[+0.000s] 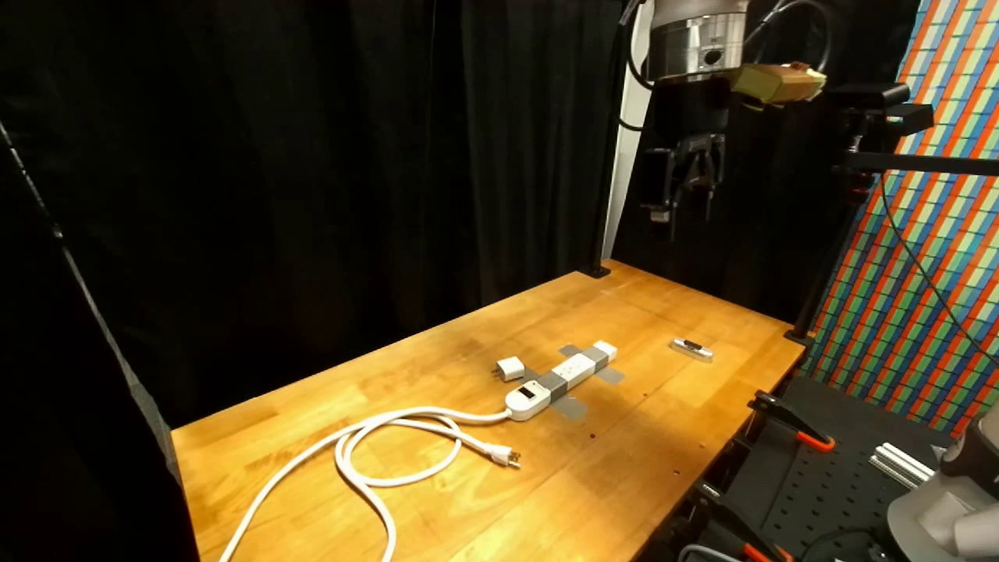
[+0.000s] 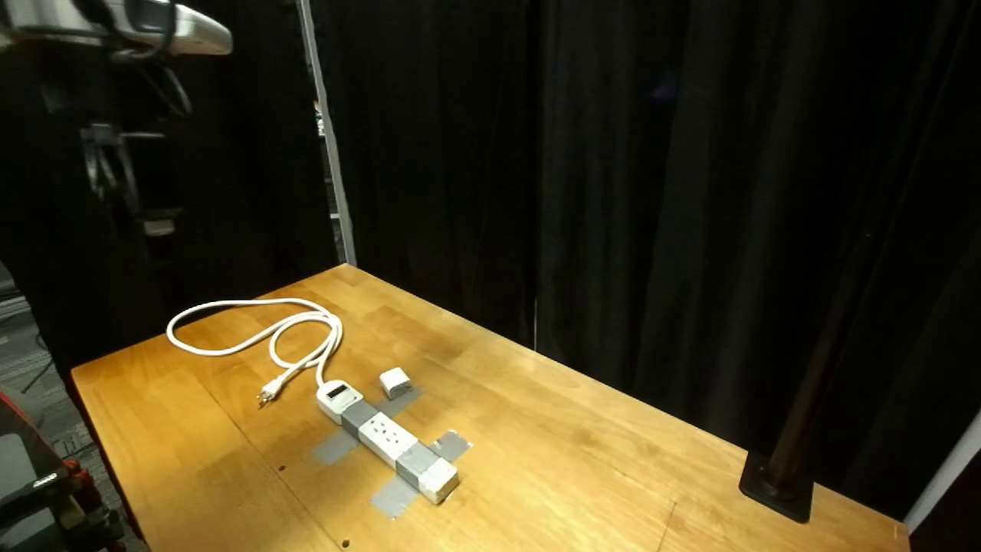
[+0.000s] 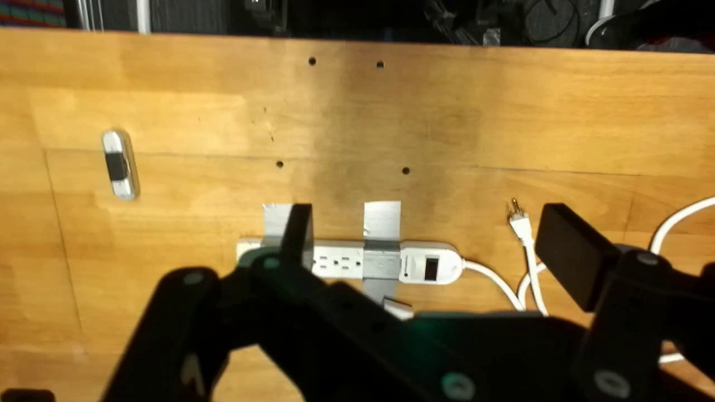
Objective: Put the charging adapter on the extension cable
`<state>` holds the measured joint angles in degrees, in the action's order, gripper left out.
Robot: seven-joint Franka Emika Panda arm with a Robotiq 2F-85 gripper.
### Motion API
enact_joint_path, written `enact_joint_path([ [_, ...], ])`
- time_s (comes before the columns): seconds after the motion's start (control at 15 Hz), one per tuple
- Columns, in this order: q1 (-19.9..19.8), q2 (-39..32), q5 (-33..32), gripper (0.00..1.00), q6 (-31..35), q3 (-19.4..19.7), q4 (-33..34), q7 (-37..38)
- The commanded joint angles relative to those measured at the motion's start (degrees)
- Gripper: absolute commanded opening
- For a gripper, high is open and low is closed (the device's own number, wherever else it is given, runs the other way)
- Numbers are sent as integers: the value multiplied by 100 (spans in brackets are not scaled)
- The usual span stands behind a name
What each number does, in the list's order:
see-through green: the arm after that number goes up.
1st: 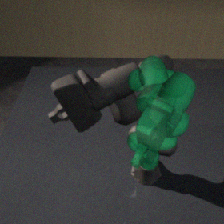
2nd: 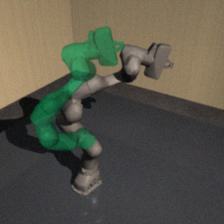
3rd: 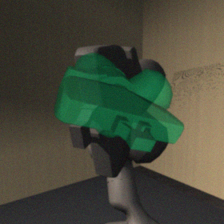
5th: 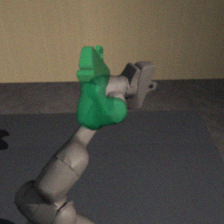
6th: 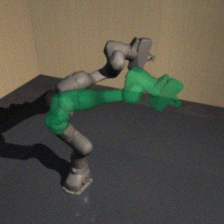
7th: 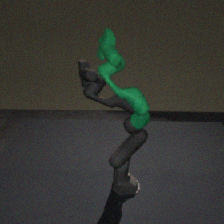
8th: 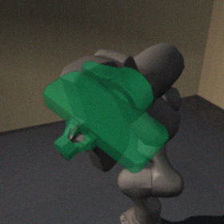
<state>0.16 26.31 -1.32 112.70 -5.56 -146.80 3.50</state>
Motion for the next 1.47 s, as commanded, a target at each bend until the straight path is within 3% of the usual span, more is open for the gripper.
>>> enact_joint_path([
  [0.0,102,-1451,29,100,691,550,961,-1365],
  [0.33,-49,-3255,477,100,1804,976,1719,-3654],
  [0.53,-387,-4298,954,100,2268,763,2070,-4982],
  [0.8,-1033,-5390,950,100,2383,405,2467,-6554],
  [0.87,-829,-4938,767,100,2442,500,2074,-5825],
  [1.07,-1080,-5441,771,100,2450,404,2342,-6321],
  [1.4,-1081,-5464,779,100,2449,350,2430,-6358],
])
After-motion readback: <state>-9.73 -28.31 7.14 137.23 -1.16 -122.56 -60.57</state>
